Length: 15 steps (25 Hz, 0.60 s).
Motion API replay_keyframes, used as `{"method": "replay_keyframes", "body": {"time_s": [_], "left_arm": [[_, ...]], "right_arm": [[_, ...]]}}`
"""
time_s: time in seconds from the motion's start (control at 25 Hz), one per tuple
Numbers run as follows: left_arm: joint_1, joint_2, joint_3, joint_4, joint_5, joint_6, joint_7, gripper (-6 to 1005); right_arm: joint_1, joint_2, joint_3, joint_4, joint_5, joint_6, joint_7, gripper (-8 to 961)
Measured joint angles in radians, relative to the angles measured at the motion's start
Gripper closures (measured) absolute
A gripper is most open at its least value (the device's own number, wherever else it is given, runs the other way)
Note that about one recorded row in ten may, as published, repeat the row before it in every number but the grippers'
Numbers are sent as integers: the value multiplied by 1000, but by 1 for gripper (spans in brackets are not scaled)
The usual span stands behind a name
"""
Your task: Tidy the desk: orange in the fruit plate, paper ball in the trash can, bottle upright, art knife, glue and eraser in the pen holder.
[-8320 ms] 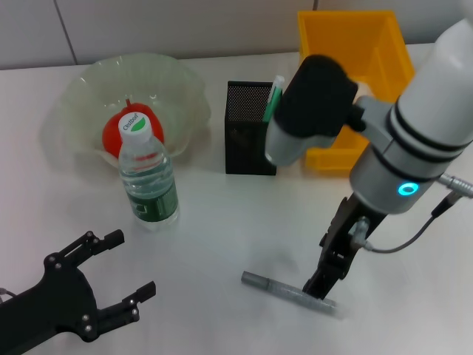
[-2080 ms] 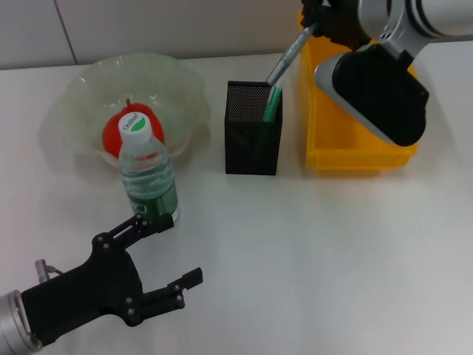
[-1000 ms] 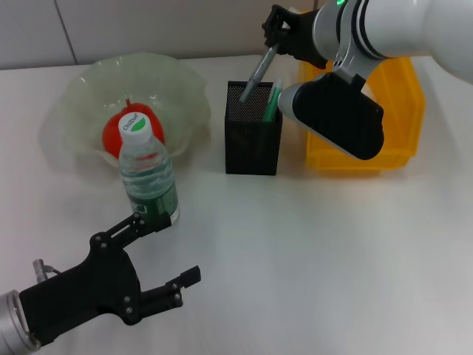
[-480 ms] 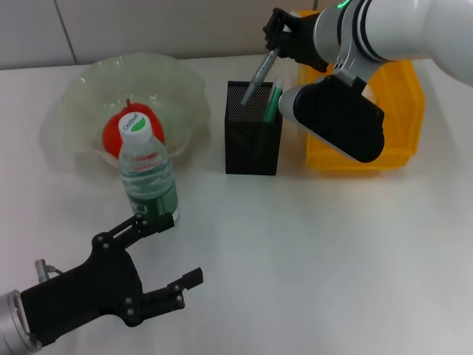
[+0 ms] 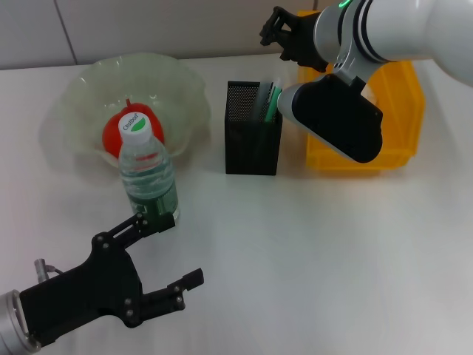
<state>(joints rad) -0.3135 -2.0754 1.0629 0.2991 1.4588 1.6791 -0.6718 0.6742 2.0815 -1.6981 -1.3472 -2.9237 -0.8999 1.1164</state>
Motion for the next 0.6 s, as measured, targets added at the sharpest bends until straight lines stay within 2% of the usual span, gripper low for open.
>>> {"method": "replay_keyframes", "body": {"time_s": [0.2, 0.32, 0.48, 0.6], "left_arm": [[0, 1, 0, 0, 0, 2, 0, 142], [1, 2, 0, 0, 0, 3, 1, 142], [6, 3, 0, 5, 0, 14, 5, 142], [11, 4, -5, 7, 0, 29, 14, 142]], "right_arm": [[-4, 0, 3, -54, 1, -20, 73, 615], [-16, 1, 27, -131, 3, -44, 173, 618], [-56, 2, 107, -259, 28, -38, 363, 621], [-122, 2, 203, -378, 170, -42, 462, 611]]}}
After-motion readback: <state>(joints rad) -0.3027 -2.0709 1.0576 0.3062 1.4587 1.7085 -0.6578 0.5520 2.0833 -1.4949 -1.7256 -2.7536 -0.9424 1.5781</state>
